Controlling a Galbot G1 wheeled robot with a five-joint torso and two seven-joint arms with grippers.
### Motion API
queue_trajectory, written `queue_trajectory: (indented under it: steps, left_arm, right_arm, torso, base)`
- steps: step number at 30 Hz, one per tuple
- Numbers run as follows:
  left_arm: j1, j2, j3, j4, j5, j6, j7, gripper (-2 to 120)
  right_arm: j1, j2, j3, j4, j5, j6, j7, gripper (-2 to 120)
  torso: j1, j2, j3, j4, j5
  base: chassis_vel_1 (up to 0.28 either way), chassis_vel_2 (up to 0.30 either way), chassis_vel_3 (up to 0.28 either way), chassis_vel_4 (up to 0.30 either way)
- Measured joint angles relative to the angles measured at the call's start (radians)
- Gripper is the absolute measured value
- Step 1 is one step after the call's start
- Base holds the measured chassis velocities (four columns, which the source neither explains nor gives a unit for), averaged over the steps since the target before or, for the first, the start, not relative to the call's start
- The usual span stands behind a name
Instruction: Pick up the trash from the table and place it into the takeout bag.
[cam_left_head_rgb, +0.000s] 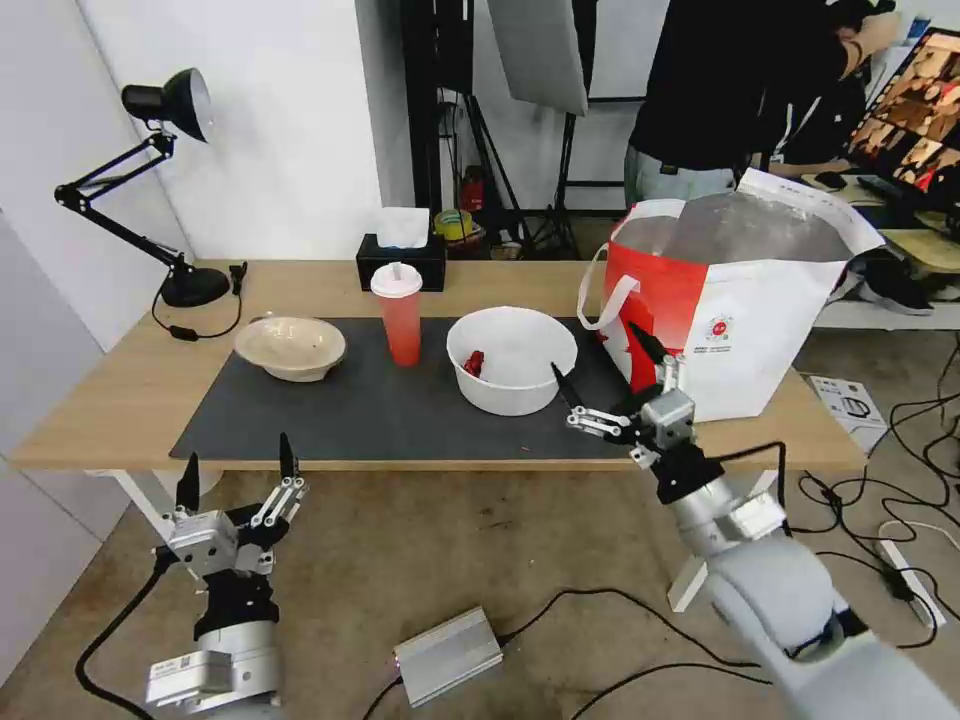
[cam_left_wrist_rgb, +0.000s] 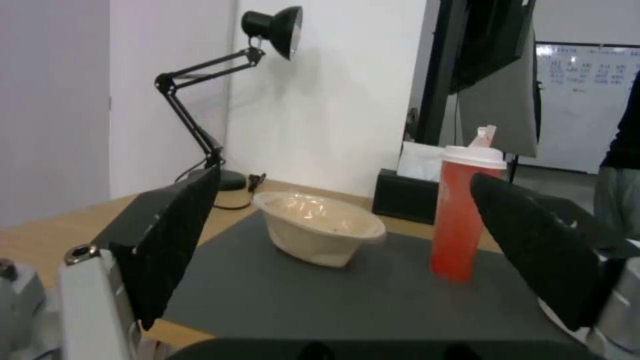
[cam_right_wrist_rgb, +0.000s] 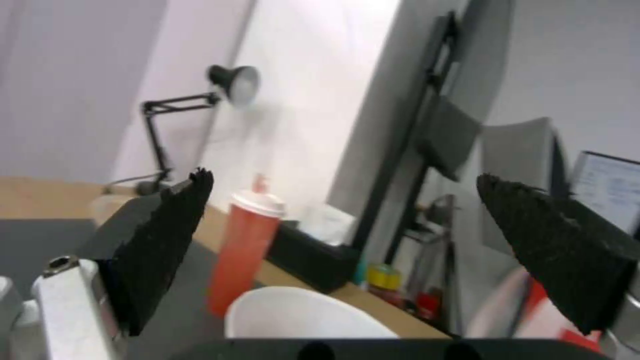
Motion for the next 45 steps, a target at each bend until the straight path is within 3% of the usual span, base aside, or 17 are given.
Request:
queue_trajectory:
  steps: [11,24,36,45]
  left_arm:
    - [0.002,0.000,0.005,0.002,-0.003,0.001,0.017,100]
    - [0.005,0.000,0.009,-0.001,-0.005,-0.004,0.024,100]
    - [0.005,0.001,0.012,-0.001,-0.005,-0.007,0.025,100]
    - [-0.004,0.000,0.025,0.016,-0.002,-0.014,0.026,100]
  right_arm:
    - [0.054,-0.063,-0.053,-0.067,0.076,0.004,-0.132,100]
    - [0.260,-0.156,-0.189,-0.156,0.142,-0.021,-0.170,100]
    - [0.449,-0.168,-0.341,-0.251,0.183,-0.063,-0.227,100]
    - [0.562,-0.166,-0.399,-0.314,0.202,-0.097,-0.347,100]
  torso:
    - [0.000,0.000,0.000,-0.0002,0.0001]
    - [0.000,0.000,0.000,-0.0001,0.0000]
    - [0.000,0.000,0.000,-0.0001,0.0000]
    - [0.000,0.000,0.000,-0.0002,-0.0001]
  base:
    - [0.000,0.000,0.000,0.000]
    - [0.000,0.000,0.000,0.000]
    - [0.000,0.000,0.000,0.000]
    - [0.000,0.000,0.000,0.000]
